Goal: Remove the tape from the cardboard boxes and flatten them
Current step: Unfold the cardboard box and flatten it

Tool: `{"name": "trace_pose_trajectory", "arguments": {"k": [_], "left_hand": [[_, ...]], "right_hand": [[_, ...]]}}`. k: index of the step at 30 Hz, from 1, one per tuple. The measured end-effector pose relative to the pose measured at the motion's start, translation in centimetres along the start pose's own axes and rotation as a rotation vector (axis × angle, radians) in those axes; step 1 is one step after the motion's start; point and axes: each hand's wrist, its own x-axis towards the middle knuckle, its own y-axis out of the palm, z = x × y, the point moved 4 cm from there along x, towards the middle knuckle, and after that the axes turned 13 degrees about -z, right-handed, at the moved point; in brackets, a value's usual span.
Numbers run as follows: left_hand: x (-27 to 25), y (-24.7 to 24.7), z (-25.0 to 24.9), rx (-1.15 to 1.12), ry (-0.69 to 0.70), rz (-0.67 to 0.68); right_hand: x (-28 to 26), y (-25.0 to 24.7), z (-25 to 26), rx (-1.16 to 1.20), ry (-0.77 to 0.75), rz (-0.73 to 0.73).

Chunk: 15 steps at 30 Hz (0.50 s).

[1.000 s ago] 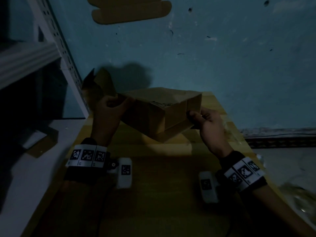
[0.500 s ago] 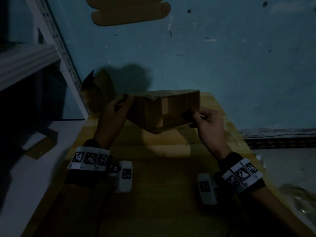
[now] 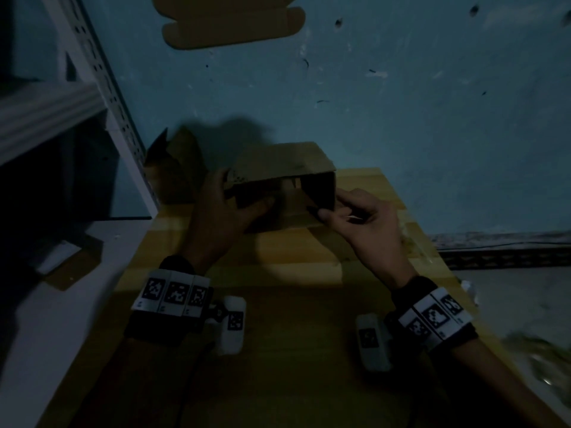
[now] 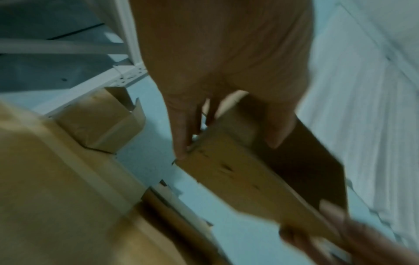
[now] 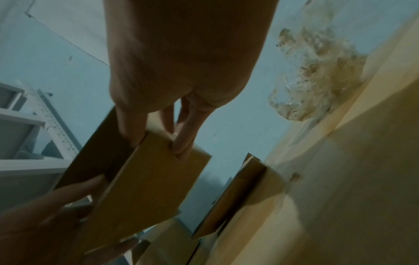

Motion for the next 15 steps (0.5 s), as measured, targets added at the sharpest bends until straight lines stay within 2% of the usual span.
{"name": "trace_pose_trajectory", "arguments": {"k": [2, 5, 9, 15], "left_hand": [[-0.3, 0.1, 0.2, -0.046, -0.034, -0.064], [0.0, -0.7, 1.1, -0.010, 0.009, -0.157], [0.7, -1.4, 1.3, -0.012, 0.074, -0.117], [0.4, -0.9, 1.4, -0.015, 0.096, -0.075]], "right_hand": [[-0.1, 0.3, 0.0, -0.035, -0.025, 0.045], [-0.2, 0.5, 0.2, 0.011, 0.052, 0.100], [0.1, 0.2, 0.0, -0.012, 0.088, 0.093], [0.5, -0.1, -1.0, -0.029, 0.144, 0.056]]}}
